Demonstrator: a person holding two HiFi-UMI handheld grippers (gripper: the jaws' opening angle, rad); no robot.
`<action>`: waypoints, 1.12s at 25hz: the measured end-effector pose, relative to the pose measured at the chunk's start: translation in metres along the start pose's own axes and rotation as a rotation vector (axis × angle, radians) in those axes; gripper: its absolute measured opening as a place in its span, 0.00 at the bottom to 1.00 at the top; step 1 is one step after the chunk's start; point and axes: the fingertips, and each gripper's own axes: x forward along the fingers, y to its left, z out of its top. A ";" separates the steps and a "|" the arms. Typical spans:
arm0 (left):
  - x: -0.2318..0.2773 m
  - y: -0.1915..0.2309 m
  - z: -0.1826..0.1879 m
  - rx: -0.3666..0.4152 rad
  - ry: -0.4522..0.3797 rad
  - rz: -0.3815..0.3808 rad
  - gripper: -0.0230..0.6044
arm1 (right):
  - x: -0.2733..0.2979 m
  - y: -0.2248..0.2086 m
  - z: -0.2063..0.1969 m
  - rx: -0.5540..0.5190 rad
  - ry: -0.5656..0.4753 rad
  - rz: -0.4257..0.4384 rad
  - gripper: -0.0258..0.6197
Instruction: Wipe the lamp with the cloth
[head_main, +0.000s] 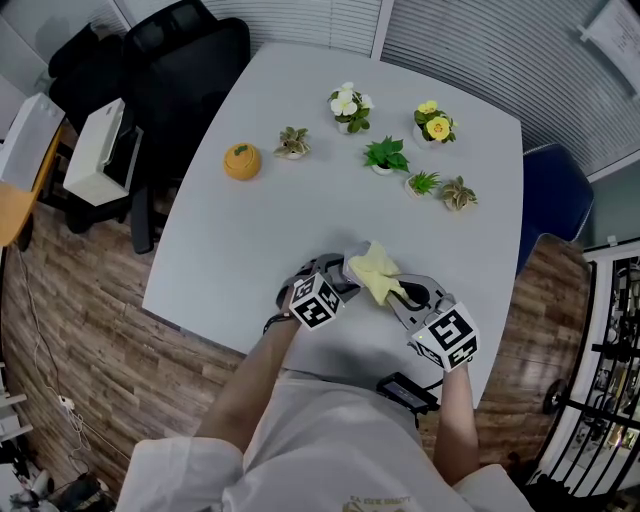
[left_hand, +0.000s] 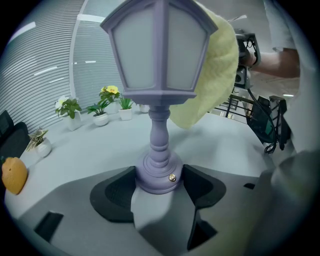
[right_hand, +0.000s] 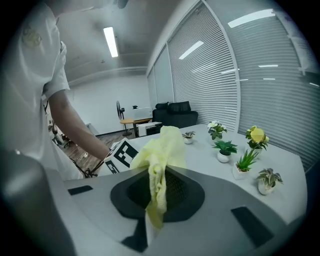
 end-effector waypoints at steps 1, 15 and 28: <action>0.000 0.000 0.000 0.000 0.000 0.000 0.52 | 0.000 -0.001 -0.001 0.027 -0.012 0.003 0.08; 0.000 -0.001 0.000 0.001 -0.003 0.002 0.52 | 0.010 -0.034 -0.021 0.242 -0.059 -0.092 0.08; 0.000 0.000 0.000 0.003 -0.006 0.002 0.53 | 0.044 -0.058 -0.019 0.508 -0.183 -0.030 0.08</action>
